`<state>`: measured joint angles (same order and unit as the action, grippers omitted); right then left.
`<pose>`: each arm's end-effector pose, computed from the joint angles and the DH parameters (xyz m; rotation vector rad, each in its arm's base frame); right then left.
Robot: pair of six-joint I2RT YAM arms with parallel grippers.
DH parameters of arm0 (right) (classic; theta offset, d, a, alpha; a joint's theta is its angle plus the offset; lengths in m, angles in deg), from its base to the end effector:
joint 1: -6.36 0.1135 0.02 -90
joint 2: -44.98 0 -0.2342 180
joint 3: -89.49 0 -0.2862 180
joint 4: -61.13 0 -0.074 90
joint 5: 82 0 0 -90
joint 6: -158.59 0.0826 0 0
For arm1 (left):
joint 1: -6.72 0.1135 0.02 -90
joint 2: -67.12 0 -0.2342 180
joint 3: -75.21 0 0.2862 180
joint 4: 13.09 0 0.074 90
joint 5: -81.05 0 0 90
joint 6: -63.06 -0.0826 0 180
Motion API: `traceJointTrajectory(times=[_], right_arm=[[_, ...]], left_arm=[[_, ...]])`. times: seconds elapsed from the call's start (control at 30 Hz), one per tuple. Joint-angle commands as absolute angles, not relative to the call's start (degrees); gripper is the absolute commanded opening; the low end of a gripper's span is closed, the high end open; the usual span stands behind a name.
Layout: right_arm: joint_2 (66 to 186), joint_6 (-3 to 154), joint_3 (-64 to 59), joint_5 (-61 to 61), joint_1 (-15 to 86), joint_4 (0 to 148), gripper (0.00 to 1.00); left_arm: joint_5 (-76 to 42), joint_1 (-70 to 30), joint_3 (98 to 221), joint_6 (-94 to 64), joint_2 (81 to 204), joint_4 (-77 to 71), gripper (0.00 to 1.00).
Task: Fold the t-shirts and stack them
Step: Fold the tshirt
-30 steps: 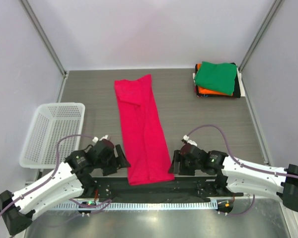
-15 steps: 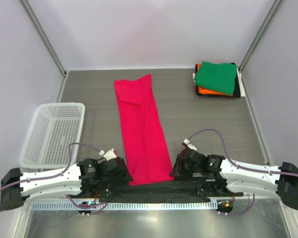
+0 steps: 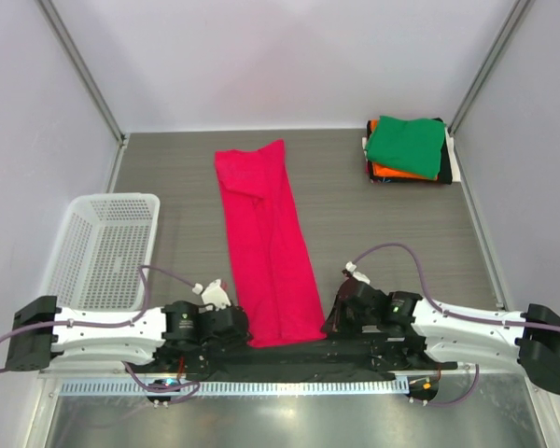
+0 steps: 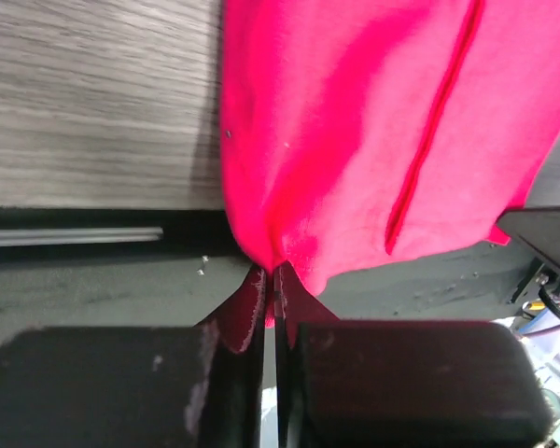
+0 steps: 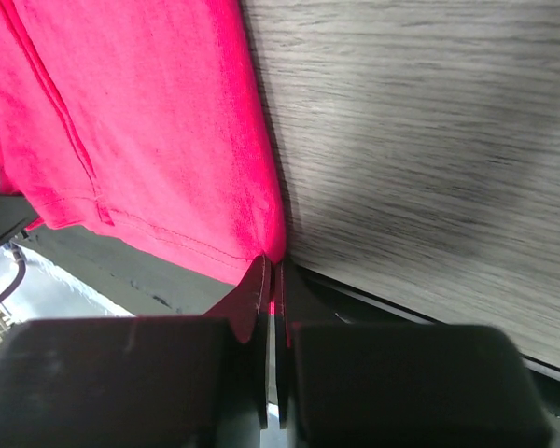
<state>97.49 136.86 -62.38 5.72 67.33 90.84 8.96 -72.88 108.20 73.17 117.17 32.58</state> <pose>0.1087 0.2027 0.0544 0.1595 2.7827 0.8398 0.0635 -0.2051 0.0734 -0.5941 2.6923 -0.6672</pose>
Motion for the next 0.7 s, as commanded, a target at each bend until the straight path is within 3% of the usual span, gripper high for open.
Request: traceJointTrajectory(times=[0.0,0.2,0.37,0.67], right_arm=[[96.84,137.05,-60.93,6.24,67.53,90.90,0.01],[94.64,134.33,-50.84,12.56,67.44,99.68,0.01],[101.74,128.80,-38.37,16.44,65.86,104.34,0.01],[119.65,114.21,-18.94,13.10,52.34,105.05,0.01]], left_arm=[[14.51,-74.05,114.10,74.40,117.57,35.38,0.00],[20.22,-74.41,126.06,71.59,118.80,51.03,0.00],[26.98,-73.62,132.74,70.27,116.26,59.82,0.00],[22.00,-54.74,133.89,48.42,114.13,50.53,0.00]])
